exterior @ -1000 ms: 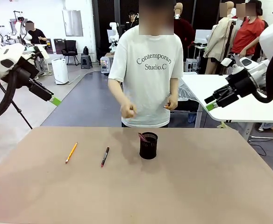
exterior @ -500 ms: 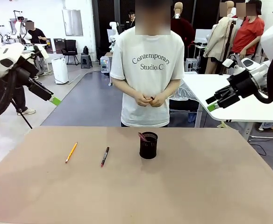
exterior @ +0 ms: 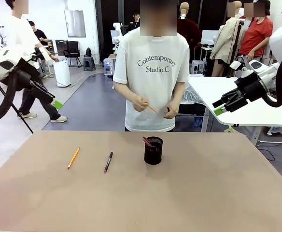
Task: Place the pens into the pen holder.
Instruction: Pick up a writing instrument from the table and place it into the Pen holder.
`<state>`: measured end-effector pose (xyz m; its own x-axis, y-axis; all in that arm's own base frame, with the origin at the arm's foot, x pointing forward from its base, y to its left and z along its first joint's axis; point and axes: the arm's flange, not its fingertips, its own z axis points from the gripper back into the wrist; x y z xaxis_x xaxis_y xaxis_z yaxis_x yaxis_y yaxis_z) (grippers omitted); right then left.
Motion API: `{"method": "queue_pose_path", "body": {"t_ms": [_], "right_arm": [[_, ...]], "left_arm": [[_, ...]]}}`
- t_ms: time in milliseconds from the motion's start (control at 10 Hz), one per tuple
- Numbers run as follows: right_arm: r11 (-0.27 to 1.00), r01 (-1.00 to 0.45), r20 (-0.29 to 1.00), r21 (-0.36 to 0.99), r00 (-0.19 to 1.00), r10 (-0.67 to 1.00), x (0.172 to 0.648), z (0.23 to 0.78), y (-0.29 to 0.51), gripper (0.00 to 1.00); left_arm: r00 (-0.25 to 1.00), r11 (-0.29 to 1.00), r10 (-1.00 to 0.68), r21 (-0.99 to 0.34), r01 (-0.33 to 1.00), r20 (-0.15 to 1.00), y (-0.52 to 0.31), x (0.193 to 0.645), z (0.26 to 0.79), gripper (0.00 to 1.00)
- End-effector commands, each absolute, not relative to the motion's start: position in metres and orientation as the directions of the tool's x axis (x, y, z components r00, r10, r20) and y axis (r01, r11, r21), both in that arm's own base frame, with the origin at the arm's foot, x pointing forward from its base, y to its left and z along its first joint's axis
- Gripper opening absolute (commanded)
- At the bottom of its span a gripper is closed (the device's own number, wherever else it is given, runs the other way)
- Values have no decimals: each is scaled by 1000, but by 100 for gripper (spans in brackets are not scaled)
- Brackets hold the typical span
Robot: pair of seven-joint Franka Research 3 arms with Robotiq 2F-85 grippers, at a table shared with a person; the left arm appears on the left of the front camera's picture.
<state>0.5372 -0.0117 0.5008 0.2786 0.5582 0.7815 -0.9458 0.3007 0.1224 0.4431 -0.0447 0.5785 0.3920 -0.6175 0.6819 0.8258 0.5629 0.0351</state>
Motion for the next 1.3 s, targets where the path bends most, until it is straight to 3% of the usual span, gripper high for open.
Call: {"method": "queue_pose_path", "body": {"t_ms": [0,700,900,1200], "right_arm": [[304,-944,782,125,283,556,537,503,-11,100],[304,-944,782,125,283,556,537,503,-11,100],[304,-944,782,125,283,556,537,503,-11,100],[304,-944,782,125,283,556,537,503,-11,100]], "left_arm": [[390,565,-616,39,824,684,-44,444,579,100],[392,563,-618,35,826,682,-45,443,578,100],[444,571,-678,39,820,586,-44,443,583,100],[463,593,-665,37,804,585,-45,445,583,100]]}}
